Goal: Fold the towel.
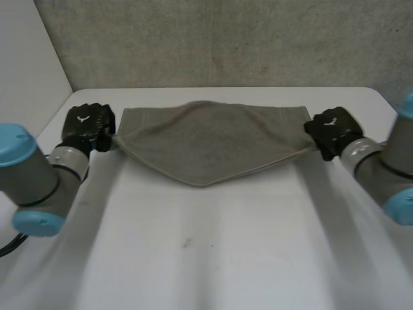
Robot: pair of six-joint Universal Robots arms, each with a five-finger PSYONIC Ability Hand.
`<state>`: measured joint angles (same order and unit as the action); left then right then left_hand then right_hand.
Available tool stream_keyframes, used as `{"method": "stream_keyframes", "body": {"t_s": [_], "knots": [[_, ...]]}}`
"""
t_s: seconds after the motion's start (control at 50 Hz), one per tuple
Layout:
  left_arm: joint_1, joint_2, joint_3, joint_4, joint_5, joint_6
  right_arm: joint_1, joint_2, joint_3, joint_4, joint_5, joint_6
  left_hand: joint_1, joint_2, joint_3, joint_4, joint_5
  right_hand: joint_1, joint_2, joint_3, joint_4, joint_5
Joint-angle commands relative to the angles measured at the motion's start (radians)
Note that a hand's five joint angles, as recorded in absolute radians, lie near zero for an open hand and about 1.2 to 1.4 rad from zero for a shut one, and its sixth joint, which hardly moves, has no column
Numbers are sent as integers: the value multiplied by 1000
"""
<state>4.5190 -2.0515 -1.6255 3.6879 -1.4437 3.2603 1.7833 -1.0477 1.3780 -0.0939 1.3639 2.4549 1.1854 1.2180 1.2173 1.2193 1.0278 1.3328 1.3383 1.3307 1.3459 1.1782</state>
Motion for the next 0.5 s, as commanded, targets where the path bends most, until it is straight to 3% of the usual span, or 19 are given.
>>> {"method": "stream_keyframes", "body": {"t_s": [0.02,0.1,0.14,0.24,0.32,0.36,0.5], "knots": [[57,287,-190,-169,2,98,-82,-296,157,230,-5,3,211,178,179,177,194,63,58,66,50,43],[74,468,-281,-262,23,102,-133,-397,204,347,-17,-10,211,178,179,177,194,63,58,66,50,43],[83,612,-361,-319,89,116,-151,-445,222,387,-20,-22,211,178,179,177,194,63,58,66,50,43],[120,703,-402,-325,210,128,-163,-517,251,413,-72,-68,211,178,179,177,194,63,58,66,50,43],[134,671,-392,-324,236,128,-163,-490,247,392,-94,-60,211,178,179,177,194,63,58,66,50,43],[132,570,-363,-318,229,130,-160,-439,237,368,-94,-57,211,178,179,177,194,63,58,66,50,43],[108,331,-231,-284,158,130,-130,-177,113,232,-36,-22,211,178,179,177,194,63,58,66,50,43]]}}
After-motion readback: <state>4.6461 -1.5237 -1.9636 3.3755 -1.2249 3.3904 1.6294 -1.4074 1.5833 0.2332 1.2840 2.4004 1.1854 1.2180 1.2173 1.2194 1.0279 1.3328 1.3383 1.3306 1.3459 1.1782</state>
